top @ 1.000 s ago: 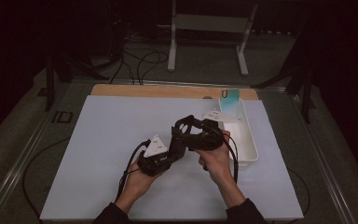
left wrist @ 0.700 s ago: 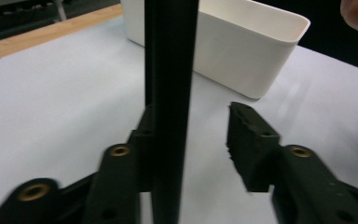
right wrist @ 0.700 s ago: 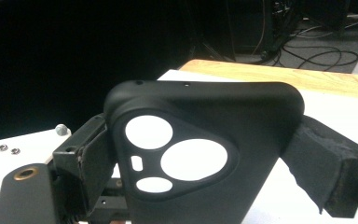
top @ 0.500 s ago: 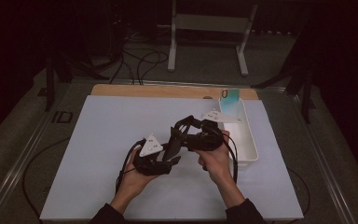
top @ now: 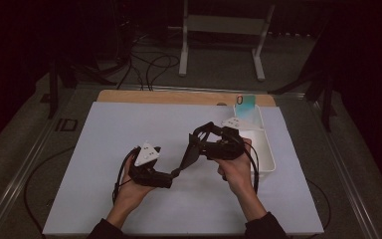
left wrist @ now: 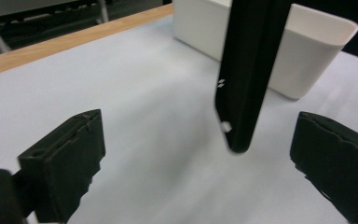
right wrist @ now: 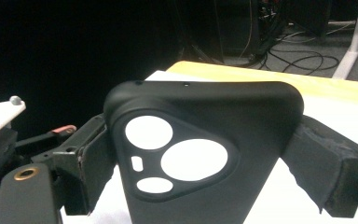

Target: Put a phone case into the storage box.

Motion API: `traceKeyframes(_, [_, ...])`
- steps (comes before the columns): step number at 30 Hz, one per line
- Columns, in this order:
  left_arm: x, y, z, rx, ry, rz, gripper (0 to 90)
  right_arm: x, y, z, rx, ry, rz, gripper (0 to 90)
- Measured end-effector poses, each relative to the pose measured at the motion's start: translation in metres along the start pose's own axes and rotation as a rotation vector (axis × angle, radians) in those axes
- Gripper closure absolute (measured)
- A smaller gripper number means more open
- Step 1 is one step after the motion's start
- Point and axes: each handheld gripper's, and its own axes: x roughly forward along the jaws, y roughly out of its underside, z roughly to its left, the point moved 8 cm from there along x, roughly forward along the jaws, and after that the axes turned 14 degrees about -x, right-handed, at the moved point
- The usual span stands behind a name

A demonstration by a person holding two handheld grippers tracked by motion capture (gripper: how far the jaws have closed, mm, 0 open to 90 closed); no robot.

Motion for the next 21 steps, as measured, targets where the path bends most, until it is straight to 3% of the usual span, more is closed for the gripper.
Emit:
traceKeyframes(12, [-0.029, 0.015, 0.038, -0.041, -0.043, -0.026, 0.8, -0.004, 0.002, -0.008, 0.0, 0.019, 0.007, 14.3])
traceKeyframes(21, [-0.05, 0.034, 0.061, -0.048, -0.08, -0.041, 0.1, -0.004, 0.003, -0.011, -0.011, 0.027, 0.015, 14.3])
